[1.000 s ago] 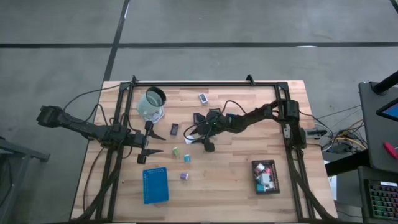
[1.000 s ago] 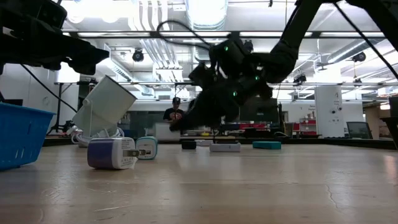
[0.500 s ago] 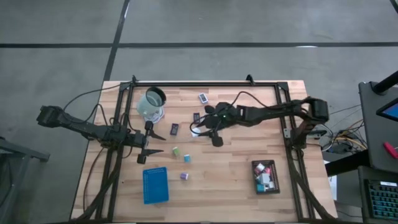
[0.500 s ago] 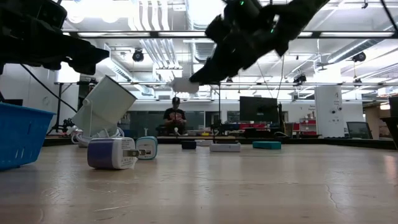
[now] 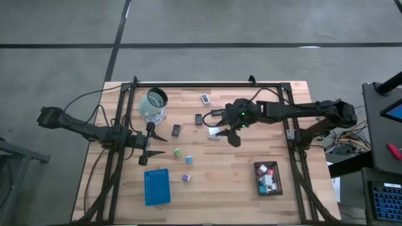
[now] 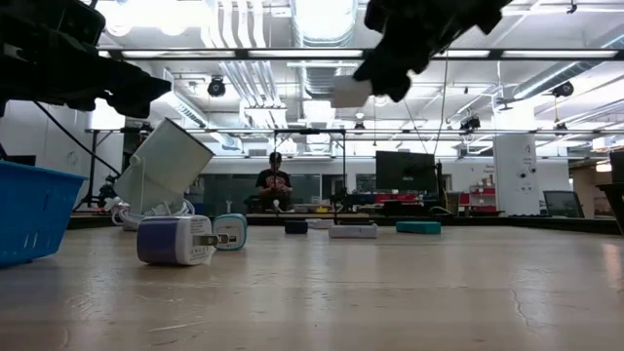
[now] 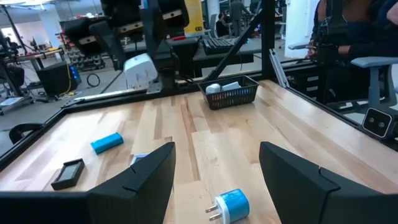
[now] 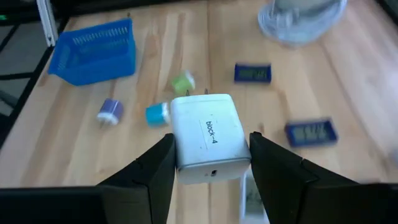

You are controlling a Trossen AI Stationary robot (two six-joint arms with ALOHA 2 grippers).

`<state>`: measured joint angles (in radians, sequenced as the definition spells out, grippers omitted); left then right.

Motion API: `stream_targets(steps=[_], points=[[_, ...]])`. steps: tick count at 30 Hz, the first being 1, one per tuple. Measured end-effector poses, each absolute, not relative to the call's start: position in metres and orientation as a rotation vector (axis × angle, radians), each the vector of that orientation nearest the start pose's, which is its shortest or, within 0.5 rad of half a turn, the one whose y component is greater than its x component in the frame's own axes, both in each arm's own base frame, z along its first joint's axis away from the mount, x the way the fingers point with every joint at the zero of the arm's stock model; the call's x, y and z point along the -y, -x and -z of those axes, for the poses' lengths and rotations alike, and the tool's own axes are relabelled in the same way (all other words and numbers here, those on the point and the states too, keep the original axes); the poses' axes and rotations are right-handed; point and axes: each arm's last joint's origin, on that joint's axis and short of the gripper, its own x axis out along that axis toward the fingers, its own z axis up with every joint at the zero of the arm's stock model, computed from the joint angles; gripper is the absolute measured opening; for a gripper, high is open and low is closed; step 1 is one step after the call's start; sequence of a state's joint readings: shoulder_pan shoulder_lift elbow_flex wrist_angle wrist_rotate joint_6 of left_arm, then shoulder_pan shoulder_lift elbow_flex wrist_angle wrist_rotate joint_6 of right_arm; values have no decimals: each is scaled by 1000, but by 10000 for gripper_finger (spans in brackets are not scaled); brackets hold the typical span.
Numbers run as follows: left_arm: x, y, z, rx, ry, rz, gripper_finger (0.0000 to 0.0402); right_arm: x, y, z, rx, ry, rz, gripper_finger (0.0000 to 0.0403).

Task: Pick & Place Office items
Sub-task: Put the white charger adapter into the black bin

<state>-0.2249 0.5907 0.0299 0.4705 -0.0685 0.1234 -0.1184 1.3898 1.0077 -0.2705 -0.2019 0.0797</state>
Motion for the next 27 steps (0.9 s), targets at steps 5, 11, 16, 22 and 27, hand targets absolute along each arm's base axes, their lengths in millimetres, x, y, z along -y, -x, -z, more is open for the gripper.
stream_targets(steps=[5, 11, 16, 22, 27], points=[[29, -133, -162, -80, -136, 162, 237, 16, -283, -274, -714, -251, -8, 178], [29, -133, -162, -81, -136, 162, 237, -6, -269, -279, -772, -334, 87, 178], [29, -133, -162, -80, -136, 162, 237, -29, -259, -278, -809, -343, 149, 178], [29, -133, -162, -81, -136, 162, 237, -57, -243, -275, -866, -387, 251, 178], [29, -133, -162, -81, -136, 162, 237, -79, -228, -271, -899, -435, 336, 178]])
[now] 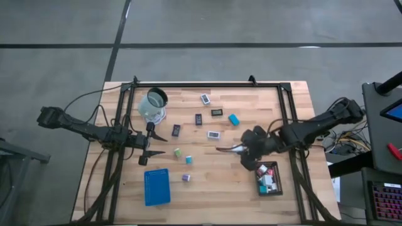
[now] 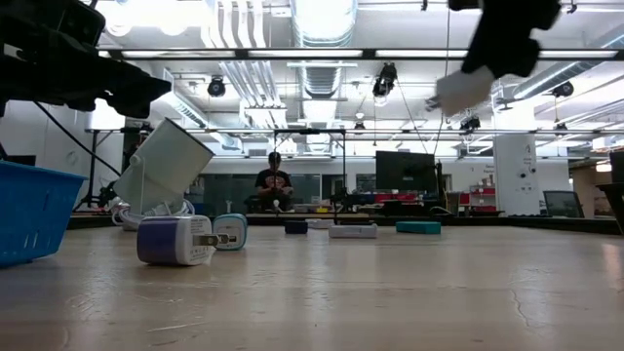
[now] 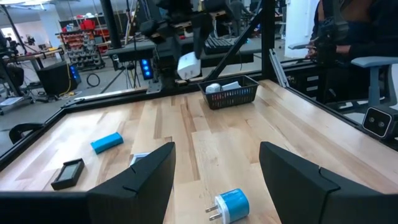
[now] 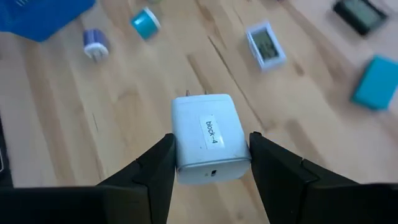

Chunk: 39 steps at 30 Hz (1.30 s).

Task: Pick & Place Office items
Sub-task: Put the white charger adapter into the black bin

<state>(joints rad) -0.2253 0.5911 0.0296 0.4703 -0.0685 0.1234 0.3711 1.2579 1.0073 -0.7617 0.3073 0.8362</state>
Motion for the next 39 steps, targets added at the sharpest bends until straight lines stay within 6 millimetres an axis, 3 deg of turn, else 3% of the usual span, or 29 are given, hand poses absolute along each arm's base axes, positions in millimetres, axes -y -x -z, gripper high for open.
stream_targets(steps=[13, 27, 39], points=[[28, -133, -162, -81, -136, 162, 237, -130, -186, -264, -986, -674, 448, 178], [29, -133, -162, -80, -136, 162, 237, -172, -139, -252, -1052, -930, 659, 178], [29, -133, -162, -81, -136, 162, 237, -198, -125, -227, -1082, -921, 807, 178]])
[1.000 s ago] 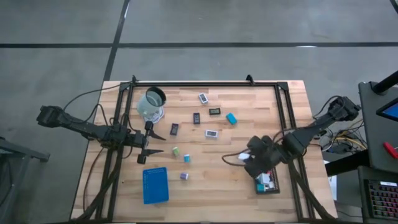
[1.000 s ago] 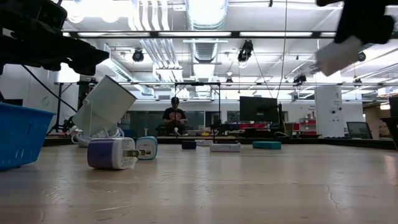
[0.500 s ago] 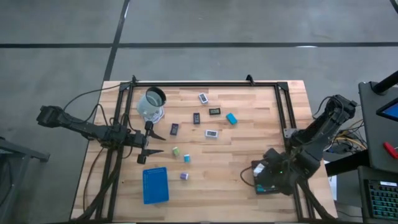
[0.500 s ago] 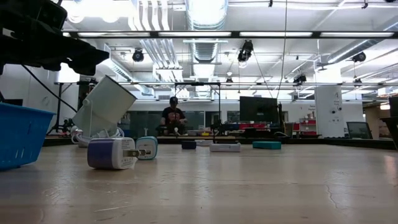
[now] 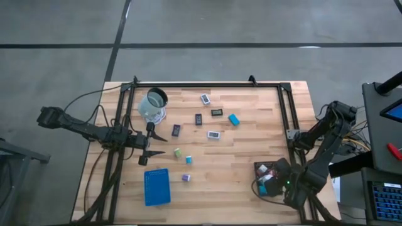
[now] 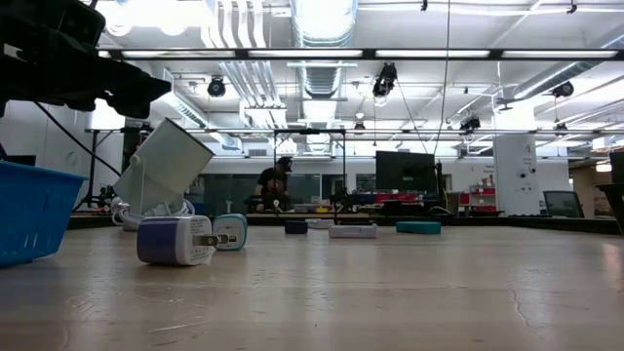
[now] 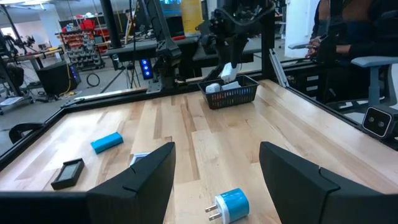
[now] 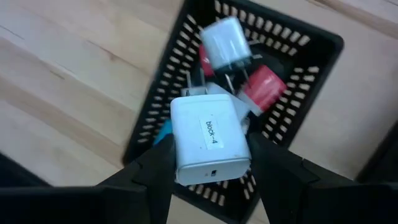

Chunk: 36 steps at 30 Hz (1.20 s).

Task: Pick & Place Office items
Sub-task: Put the white charger adapter into the black bin

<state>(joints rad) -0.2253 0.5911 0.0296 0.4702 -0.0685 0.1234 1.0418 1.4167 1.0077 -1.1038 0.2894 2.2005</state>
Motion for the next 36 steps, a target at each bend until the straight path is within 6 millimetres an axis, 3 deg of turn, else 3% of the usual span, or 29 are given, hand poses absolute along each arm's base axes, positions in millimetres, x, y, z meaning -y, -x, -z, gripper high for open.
stream_targets(steps=[11, 36], points=[[29, -133, -162, -80, -136, 162, 237, -207, -127, -206, -1147, -839, 898, 178], [29, -133, -162, -80, -136, 162, 237, -207, -128, -205, -1126, -815, 879, 178]])
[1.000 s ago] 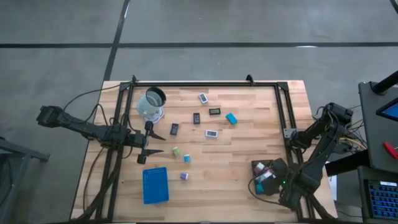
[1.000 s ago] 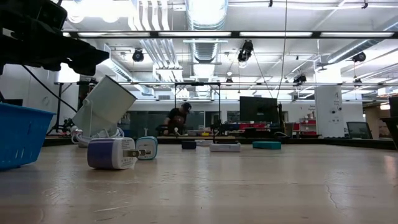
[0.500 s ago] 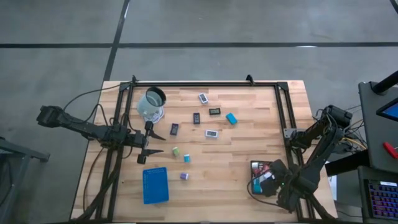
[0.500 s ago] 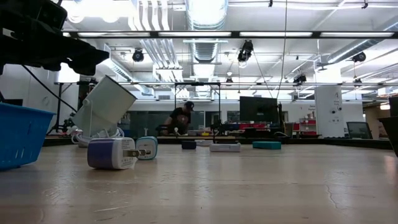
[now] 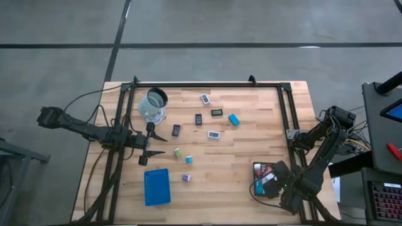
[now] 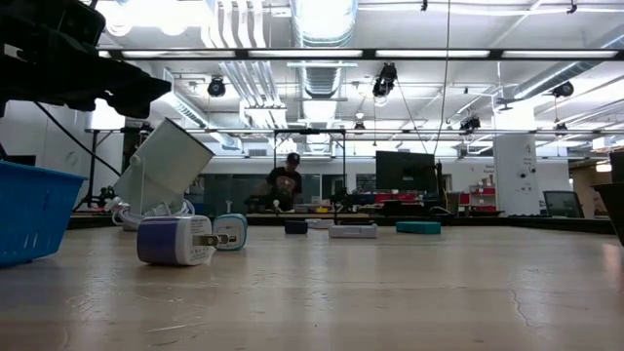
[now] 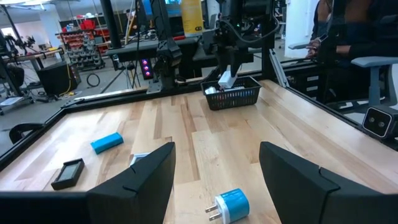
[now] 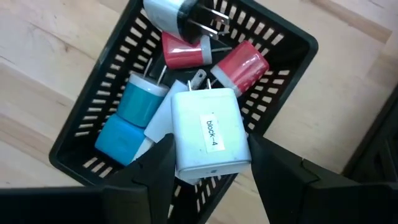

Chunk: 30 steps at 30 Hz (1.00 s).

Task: Pick & Place Office items
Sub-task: Put the white charger adapter into the black bin

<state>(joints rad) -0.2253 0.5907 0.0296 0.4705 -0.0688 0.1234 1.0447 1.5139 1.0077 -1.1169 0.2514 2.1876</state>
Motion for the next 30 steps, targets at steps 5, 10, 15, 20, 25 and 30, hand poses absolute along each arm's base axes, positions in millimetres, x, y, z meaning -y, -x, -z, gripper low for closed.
stream_targets(steps=[5, 10, 15, 20, 25, 30], points=[[28, -133, -162, -81, -136, 161, 237, -206, -129, -205, -1092, -801, 867, 178], [28, -133, -162, -81, -136, 161, 237, -206, -131, -203, -1084, -790, 877, 178], [28, -133, -162, -81, -136, 161, 237, -209, -133, -193, -1073, -746, 907, 178], [28, -133, -162, -81, -137, 161, 237, -212, -134, -186, -1075, -722, 925, 178], [28, -133, -162, -81, -137, 162, 237, -212, -134, -186, -1080, -728, 924, 178], [28, -133, -162, -81, -136, 162, 237, -212, -134, -186, -1081, -727, 924, 178]])
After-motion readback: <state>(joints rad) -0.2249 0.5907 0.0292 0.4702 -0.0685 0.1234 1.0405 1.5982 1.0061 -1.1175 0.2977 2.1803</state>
